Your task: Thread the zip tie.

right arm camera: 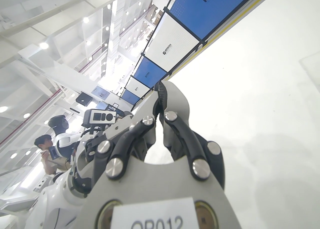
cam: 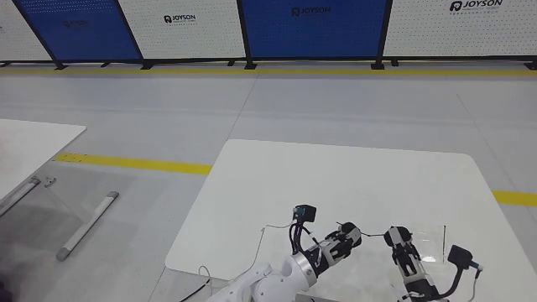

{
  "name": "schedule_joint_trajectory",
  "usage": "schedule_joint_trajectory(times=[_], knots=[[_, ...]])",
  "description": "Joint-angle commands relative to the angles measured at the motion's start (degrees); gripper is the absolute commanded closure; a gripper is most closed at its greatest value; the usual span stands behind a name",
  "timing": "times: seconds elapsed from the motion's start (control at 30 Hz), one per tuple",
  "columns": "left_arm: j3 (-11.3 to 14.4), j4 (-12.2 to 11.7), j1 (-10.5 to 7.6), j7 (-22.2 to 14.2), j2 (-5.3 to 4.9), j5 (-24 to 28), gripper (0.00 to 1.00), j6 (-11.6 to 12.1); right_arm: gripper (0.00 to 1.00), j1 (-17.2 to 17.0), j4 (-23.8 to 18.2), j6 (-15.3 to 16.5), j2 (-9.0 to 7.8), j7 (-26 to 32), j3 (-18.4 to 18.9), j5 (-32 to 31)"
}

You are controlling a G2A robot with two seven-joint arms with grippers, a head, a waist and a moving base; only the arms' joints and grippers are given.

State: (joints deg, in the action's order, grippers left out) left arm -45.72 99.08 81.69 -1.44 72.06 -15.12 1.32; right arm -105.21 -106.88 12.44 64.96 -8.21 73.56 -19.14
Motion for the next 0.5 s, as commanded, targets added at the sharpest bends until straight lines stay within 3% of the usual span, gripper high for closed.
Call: schedule_joint_trajectory(times=[0.0, 0.23, 0.47], knots=[[0.1, -0.1, -0.11, 0.0, 0.12, 0.9, 1.0, 0.3, 1.0, -0.1, -0.1, 0.1, 0.05, 0.2, 0.2, 0.0], [0.3, -0.8, -0.48, 0.2, 0.5, 2.8, 1.0, 1.0, 1.0, 1.2, -0.2, -2.1, 0.42, 3.3, -0.9, 0.1], [0.5, -1.1, -0.63, 0.5, 0.59, 2.3, 1.0, 0.9, 1.0, 1.2, -0.2, -2.1, 0.42, 3.3, -0.9, 0.1]])
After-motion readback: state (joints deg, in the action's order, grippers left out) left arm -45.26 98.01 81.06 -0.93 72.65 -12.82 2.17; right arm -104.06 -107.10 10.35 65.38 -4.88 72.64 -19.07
